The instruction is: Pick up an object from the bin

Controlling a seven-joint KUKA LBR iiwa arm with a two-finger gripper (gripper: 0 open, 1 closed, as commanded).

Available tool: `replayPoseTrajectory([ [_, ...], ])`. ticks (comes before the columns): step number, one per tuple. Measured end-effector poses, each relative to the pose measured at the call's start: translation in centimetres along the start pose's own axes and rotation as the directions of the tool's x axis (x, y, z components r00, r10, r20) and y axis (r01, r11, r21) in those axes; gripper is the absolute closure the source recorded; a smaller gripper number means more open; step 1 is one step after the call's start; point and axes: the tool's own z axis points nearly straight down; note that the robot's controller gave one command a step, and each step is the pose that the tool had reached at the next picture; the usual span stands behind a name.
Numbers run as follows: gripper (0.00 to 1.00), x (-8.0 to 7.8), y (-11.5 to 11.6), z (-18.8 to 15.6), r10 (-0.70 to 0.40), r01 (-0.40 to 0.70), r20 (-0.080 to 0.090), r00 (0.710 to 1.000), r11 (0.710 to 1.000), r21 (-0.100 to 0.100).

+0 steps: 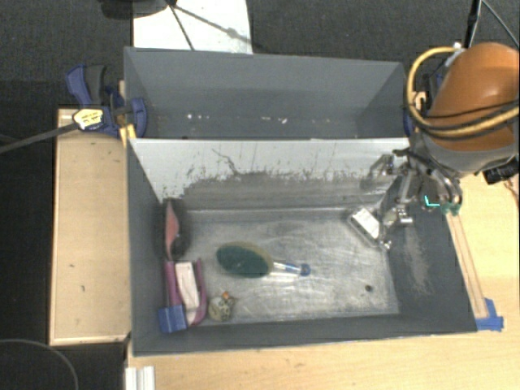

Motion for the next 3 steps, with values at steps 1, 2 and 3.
replayPoseTrajectory([
  [1, 0.0, 0.9, 2.6, 14.2, -0.02, 0.02, -0.001, 1.0, 1.0, 0.0],
  [2, 0.0, 5.7, 12.4, 10.7, -0.072, 0.072, 0.005, 0.997, 0.997, -0.004],
  [3, 0.0, 4.3, 12.0, 14.8, 0.093, -0.093, 0.004, 0.996, 0.996, -0.001],
])
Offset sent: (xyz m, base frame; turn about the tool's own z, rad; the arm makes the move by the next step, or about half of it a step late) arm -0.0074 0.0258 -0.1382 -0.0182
